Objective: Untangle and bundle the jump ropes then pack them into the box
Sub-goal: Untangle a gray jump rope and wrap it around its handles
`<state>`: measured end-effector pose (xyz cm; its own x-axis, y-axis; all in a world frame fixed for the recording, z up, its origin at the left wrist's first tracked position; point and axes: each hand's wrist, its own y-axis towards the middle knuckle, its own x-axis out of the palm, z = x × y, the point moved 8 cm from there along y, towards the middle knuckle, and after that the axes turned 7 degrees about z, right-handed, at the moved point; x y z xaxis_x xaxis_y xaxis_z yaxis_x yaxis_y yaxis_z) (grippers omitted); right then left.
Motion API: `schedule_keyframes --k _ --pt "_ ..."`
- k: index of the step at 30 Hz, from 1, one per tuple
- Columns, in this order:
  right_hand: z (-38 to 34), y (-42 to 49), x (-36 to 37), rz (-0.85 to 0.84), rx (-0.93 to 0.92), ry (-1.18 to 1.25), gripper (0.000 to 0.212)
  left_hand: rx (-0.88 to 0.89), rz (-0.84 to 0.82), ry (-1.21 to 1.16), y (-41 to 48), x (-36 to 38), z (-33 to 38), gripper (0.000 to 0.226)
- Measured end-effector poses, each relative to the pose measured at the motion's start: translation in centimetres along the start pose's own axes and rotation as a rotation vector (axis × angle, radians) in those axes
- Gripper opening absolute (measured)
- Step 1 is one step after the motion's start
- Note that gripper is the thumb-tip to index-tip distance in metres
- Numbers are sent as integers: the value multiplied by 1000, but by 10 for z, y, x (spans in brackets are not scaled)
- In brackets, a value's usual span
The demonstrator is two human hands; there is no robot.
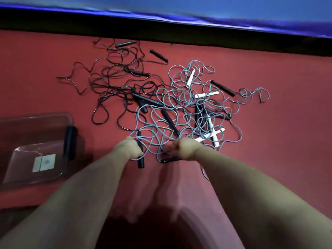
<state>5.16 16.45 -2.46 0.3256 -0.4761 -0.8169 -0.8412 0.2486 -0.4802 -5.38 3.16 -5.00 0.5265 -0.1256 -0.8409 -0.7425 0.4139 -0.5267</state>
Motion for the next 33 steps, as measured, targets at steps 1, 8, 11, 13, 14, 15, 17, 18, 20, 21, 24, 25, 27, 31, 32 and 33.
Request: schedule_keyframes --k 1,8,11,13,14,15,17,18,20,21,24,25,27,31,32,33 --pt "-3 5 2 -24 7 -7 31 11 -35 13 1 5 1 42" --pt "-25 17 25 -99 -21 -54 34 -11 -11 59 12 42 -5 67" --pt "-24 19 25 -95 -5 -42 34 -25 122 183 13 41 -3 67" --pt "-22 19 25 -108 5 -27 33 -30 171 210 11 43 0 60" --pt "-20 20 25 -106 9 -14 31 -25 183 211 12 44 1 55" --pt "-19 21 23 -95 14 6 30 -29 185 204 13 46 1 50" --pt "-18 21 20 -55 33 73 30 -75 199 167 11 46 -5 49" --pt "-17 21 19 -26 47 127 30 -95 240 121 9 43 -7 50" --pt "-15 22 19 44 79 242 31 -94 350 42 5 35 -11 50" --pt "-14 23 19 86 95 295 30 -61 453 6 0 27 -10 48" --pt "-8 27 28 160 203 493 31 180 816 -84 -16 -12 5 16" --pt "-9 27 33 145 236 577 33 255 838 -47 -21 -23 13 14" --pt "-16 25 44 97 277 757 38 282 623 -35 -11 -19 19 23" --pt "-32 14 46 -3 264 883 50 -177 441 -262 -12 -2 -36 68" --pt "-31 13 43 -7 268 889 51 -213 479 -197 -16 -2 -46 72" --pt "-27 12 40 8 277 885 51 -242 489 -160 -19 1 -56 74"
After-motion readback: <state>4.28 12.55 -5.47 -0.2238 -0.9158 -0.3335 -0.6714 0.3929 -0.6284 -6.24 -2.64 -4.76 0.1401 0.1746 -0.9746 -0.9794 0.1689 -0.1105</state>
